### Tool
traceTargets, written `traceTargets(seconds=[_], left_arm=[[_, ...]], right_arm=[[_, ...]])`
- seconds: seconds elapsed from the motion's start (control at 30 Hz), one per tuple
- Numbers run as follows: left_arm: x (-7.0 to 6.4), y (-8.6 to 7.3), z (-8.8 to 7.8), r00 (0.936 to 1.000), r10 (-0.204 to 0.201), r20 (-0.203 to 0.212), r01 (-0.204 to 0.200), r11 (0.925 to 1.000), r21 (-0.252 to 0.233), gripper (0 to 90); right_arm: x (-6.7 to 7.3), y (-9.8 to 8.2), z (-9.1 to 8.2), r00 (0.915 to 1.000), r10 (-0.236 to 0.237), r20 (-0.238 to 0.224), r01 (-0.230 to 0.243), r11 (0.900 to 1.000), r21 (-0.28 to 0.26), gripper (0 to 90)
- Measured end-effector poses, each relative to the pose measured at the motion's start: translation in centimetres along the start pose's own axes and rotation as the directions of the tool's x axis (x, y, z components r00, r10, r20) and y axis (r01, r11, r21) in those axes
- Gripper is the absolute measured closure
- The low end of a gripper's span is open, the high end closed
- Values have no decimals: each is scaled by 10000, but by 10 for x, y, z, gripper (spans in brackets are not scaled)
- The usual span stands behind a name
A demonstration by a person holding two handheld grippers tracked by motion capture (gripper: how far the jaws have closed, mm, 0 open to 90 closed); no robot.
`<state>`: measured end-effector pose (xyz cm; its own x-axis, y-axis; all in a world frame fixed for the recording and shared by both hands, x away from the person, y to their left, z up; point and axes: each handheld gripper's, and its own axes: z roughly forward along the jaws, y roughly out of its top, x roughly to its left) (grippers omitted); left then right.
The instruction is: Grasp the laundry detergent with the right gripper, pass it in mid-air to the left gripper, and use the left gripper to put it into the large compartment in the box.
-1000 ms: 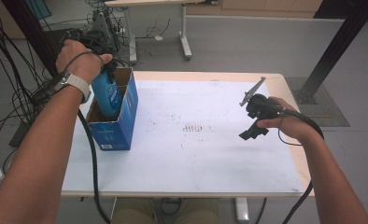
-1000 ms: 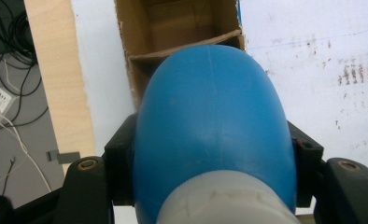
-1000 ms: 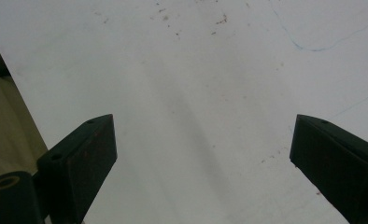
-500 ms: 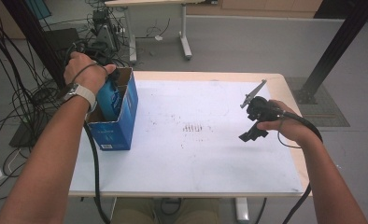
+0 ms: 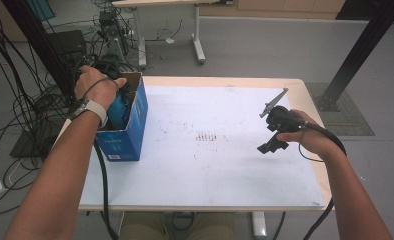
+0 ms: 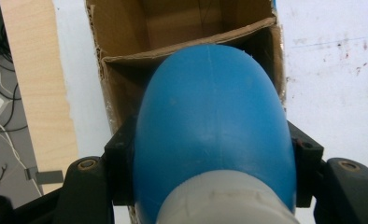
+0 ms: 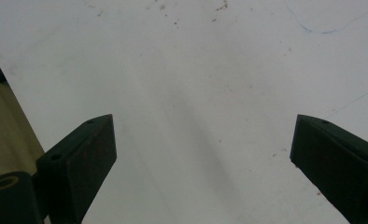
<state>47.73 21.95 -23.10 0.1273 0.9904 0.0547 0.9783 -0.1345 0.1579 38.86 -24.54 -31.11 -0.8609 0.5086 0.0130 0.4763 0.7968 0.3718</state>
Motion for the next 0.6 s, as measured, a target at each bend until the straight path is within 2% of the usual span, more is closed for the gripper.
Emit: traceTargets(seconds=[0.27, 0.47, 0.6], left_arm=[[1, -1, 13, 10000, -19, -52, 20, 10000, 74, 377], [1, -1, 19, 9998, 62, -163, -62, 10000, -3, 376], [1, -1, 23, 9998, 141, -152, -139, 9998, 114, 377]], right_arm=[[-1, -3, 4, 9999, 119, -50, -118, 9999, 47, 70], [-2, -3, 6, 9999, 158, -62, -157, 9999, 60, 70], [-2, -3, 7, 9998, 189, -111, -188, 9998, 68, 70]])
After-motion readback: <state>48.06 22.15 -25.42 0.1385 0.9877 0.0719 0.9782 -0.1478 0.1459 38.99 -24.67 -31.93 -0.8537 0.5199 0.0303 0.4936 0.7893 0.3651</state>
